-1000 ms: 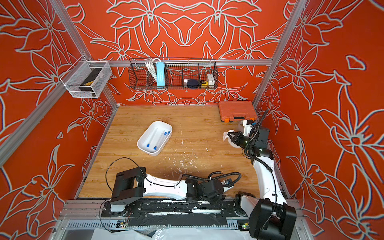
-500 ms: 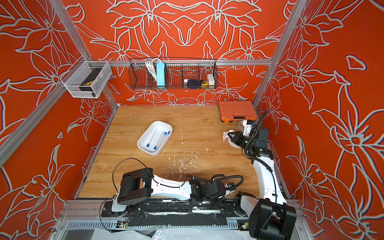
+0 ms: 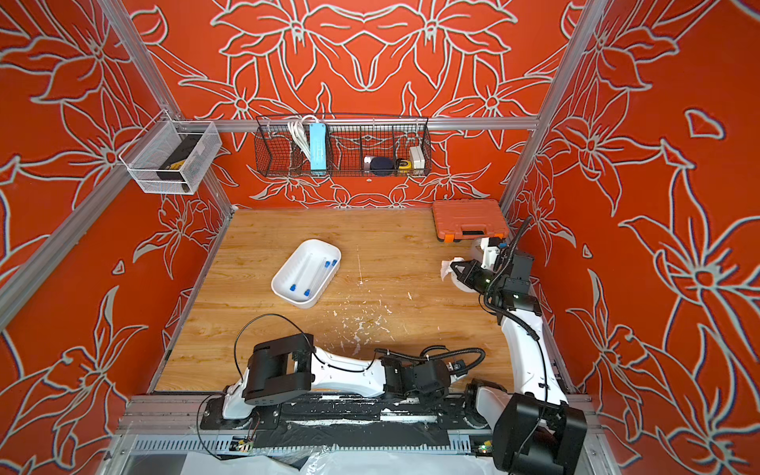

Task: Wipe the exteriors of test tubes
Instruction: Pick up the test tube at the center of the board.

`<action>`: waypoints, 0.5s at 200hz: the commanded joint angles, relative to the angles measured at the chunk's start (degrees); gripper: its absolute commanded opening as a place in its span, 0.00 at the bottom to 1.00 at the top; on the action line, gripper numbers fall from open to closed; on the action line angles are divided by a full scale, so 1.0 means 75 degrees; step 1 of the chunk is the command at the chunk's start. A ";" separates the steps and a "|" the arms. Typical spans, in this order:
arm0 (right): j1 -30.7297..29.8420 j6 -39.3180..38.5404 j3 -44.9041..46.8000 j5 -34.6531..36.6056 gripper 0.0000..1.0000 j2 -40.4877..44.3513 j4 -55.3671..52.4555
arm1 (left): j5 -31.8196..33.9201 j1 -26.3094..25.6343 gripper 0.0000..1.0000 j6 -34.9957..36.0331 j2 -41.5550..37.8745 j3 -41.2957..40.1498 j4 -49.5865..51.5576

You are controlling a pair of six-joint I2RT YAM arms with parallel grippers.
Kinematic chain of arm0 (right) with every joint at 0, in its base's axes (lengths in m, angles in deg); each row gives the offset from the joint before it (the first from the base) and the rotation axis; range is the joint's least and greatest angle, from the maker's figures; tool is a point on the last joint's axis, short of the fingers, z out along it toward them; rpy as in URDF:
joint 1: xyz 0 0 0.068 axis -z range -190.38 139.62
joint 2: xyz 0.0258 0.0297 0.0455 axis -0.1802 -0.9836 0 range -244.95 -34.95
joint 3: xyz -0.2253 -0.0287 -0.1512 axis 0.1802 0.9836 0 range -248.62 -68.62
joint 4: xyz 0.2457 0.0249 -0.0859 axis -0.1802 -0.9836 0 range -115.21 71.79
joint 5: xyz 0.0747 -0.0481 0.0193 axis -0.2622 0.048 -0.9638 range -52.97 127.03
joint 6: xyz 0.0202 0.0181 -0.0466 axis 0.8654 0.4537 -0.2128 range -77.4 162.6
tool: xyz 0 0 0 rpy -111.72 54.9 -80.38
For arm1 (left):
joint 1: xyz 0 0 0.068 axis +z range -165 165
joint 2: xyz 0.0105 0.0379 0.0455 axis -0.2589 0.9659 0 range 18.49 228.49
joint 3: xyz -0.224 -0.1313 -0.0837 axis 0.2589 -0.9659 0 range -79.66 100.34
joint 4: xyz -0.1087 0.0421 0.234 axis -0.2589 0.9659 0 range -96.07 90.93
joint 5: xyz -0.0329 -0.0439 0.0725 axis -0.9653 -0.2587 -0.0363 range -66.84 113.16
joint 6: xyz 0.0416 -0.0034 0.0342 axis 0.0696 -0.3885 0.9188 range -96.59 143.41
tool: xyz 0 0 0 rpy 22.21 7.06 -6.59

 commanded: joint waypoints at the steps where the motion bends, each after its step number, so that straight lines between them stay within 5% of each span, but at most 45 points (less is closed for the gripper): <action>1: 0.0054 -0.0025 -0.0216 -0.0143 0.00 0.0002 0.0042 | -0.0093 0.0251 0.25 -0.0388 0.0178 -0.0013 0.0080; 100: 0.0054 -0.0037 0.0008 -0.0102 0.00 0.0035 0.0155 | 0.0206 0.0804 0.08 -0.1699 -0.0041 -0.1119 -0.0060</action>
